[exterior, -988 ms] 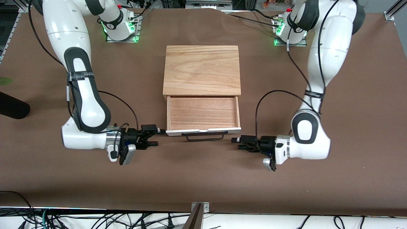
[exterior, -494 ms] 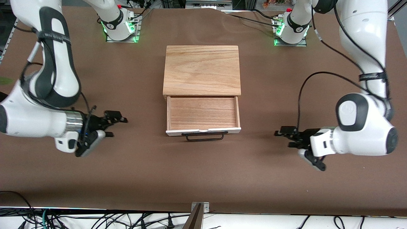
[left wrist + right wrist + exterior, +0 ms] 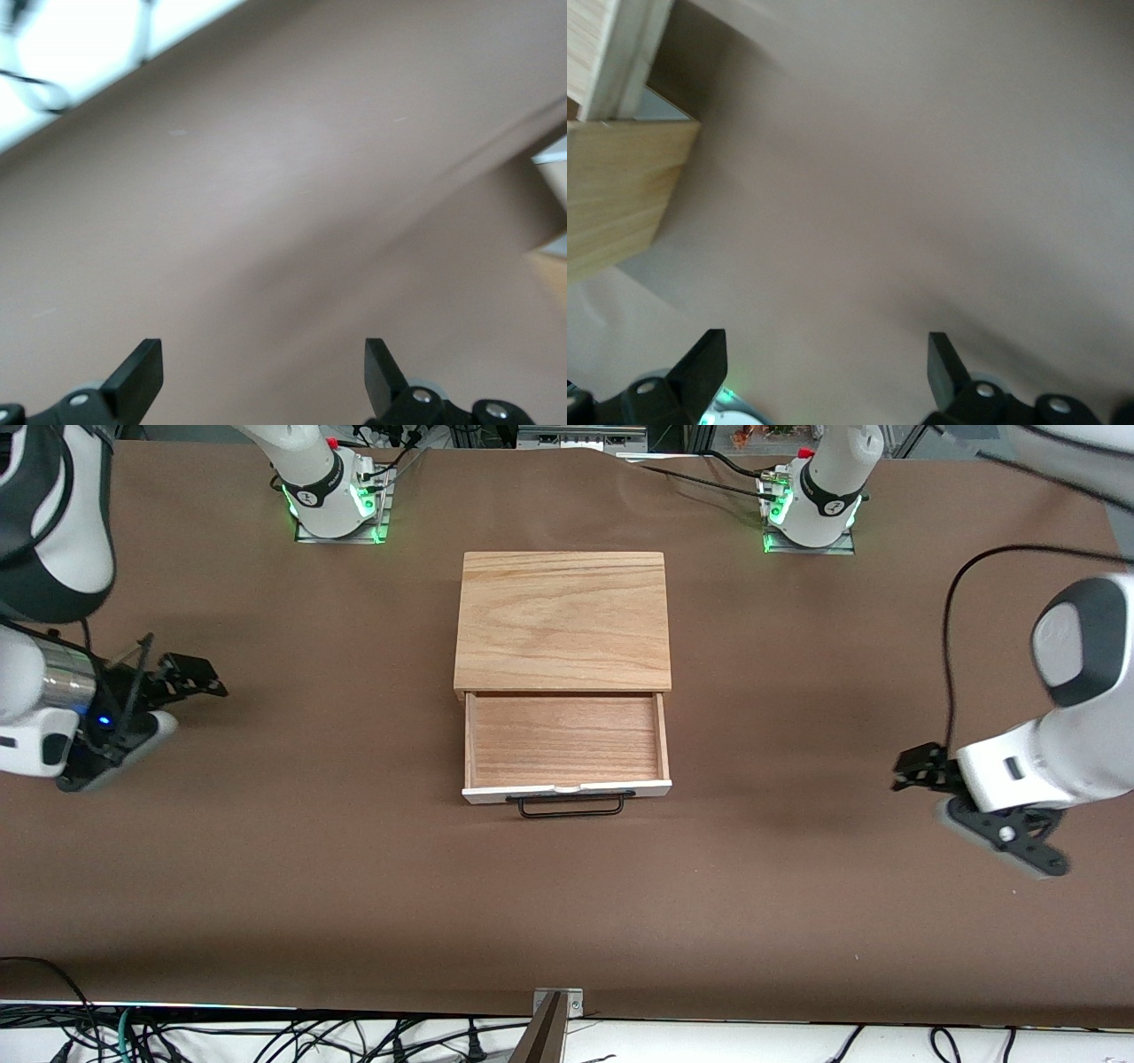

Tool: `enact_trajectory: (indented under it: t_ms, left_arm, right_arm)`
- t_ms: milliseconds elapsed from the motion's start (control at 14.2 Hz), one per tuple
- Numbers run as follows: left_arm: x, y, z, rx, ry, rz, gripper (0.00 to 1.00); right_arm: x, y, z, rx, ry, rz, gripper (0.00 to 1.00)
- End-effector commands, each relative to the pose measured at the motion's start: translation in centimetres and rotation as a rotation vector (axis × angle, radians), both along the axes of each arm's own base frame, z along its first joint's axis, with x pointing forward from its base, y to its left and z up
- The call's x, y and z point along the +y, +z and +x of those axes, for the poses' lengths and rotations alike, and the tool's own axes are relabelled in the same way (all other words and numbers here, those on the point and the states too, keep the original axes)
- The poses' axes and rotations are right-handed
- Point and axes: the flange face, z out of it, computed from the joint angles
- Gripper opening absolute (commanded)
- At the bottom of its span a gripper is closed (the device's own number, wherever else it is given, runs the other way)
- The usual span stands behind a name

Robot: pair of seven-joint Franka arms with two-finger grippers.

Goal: Pull top drawer with both arms simultaneously

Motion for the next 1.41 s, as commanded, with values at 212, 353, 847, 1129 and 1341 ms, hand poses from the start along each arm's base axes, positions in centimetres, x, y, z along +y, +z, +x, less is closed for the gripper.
enact_trajectory:
  t_ms: [212,353,847,1129,1341]
  left_arm:
    - [3.2,6.6,-5.3,0.008,0.298,0.048,1.00]
    - [3.3,8.0,-7.4,0.036,0.449,0.032,1.00]
    - [4.7,8.1,-12.6,0.112,0.540,-0.062,1.00]
    - [3.2,7.8,-12.5,0.135,0.566,-0.044,1.00]
    - [3.0,7.6,-12.5,0.140,0.558,-0.039,1.00]
  right_arm:
    - [-1.0,1.4,-5.7,0.038,-0.196,-0.094,1.00]
    - [-3.3,1.7,-7.4,-0.031,-0.295,-0.095,1.00]
    - [-6.0,4.6,-9.6,-0.120,-0.536,-0.163,1.00]
    - [-6.1,5.1,-9.3,-0.125,-0.546,-0.159,1.00]
    - [-6.1,5.0,-8.9,-0.128,-0.540,-0.158,1.00]
